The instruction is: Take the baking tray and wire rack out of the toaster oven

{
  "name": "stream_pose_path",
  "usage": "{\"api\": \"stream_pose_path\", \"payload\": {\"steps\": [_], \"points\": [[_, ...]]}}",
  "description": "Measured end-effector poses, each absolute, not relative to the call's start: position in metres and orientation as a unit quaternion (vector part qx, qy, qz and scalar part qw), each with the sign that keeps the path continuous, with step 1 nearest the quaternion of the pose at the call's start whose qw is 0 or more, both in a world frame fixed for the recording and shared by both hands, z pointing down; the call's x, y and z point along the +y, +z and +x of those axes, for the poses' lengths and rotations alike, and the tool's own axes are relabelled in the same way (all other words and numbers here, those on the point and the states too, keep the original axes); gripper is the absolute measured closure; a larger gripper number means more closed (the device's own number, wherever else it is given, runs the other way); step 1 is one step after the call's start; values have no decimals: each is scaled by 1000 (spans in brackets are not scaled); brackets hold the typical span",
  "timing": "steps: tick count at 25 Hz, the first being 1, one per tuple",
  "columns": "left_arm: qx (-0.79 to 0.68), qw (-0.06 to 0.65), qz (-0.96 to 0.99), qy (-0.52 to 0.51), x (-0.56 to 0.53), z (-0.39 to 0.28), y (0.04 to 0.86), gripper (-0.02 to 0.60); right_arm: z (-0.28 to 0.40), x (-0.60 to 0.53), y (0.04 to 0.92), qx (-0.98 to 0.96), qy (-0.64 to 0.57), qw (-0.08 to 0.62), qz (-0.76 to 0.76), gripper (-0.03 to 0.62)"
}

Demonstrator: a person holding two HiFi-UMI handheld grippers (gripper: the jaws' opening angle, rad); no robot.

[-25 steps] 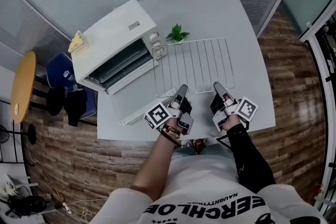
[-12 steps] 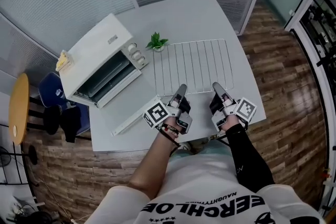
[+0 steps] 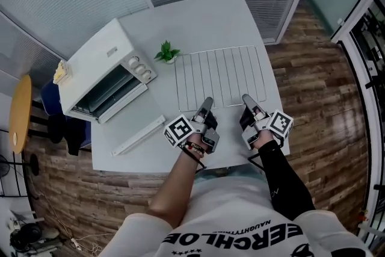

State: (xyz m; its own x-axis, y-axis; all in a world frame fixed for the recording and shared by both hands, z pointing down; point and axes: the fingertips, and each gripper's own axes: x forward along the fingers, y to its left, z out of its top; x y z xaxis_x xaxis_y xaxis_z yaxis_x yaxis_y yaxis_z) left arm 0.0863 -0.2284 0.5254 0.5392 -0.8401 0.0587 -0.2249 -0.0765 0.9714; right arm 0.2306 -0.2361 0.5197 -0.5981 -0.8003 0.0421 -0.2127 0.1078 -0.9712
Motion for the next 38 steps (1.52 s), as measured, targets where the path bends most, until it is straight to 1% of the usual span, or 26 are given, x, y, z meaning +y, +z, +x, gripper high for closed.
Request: {"api": "stream_pose_path", "payload": {"steps": [7,15,23,28,35,38], "points": [[-420,569,652,-274,-238,111,554,526,254,-253,552,679,-598,230,-357,580],[-443,588,623,-266,-240,123,587,525,265,-257,580,662,-627,202,-357,577],[-459,601,598,-264,-241,131,606,525,269,-258,592,652,-644,206,-344,568],[-462,609,590,-261,-239,134,612,525,273,-253,607,630,-664,187,-357,565],[-448,615,601,-243,-239,147,614,525,270,-249,614,610,-682,189,-355,563],[-438,618,608,-239,-239,153,613,522,266,-246,614,610,-683,178,-360,561]]}}
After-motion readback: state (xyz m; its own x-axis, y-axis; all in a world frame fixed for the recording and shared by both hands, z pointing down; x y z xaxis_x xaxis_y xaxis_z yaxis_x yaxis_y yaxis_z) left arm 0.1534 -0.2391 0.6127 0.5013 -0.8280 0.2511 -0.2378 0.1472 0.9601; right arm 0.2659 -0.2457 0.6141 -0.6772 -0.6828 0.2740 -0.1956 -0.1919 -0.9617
